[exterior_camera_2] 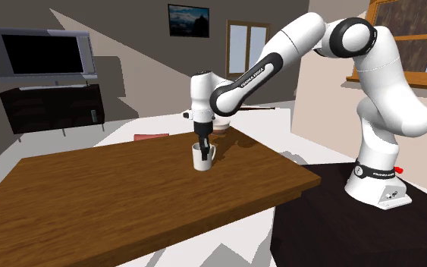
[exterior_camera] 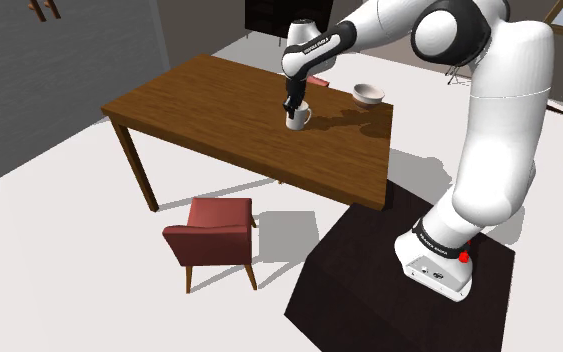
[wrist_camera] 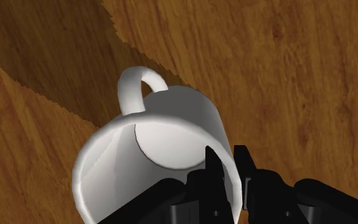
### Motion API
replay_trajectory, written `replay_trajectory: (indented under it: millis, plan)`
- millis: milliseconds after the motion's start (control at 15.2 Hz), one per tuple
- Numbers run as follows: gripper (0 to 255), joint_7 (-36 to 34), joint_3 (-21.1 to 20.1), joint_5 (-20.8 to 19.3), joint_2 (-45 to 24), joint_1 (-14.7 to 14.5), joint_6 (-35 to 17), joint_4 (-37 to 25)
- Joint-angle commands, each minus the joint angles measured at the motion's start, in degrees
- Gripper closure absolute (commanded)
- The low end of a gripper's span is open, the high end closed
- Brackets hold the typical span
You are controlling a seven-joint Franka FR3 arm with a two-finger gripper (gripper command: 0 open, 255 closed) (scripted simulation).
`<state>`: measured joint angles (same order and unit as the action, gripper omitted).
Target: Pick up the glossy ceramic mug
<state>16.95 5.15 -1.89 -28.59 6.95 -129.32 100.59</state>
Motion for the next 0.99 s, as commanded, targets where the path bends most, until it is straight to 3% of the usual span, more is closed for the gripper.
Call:
replay_trajectory:
  millis: [0,924]
  plan:
    - [255,0.0,0.0,0.0,0.7,0.0,0.9,-0.3]
    - [255,0.3,0.2,-0.2,5.5,-0.2,9.1,-3.7]
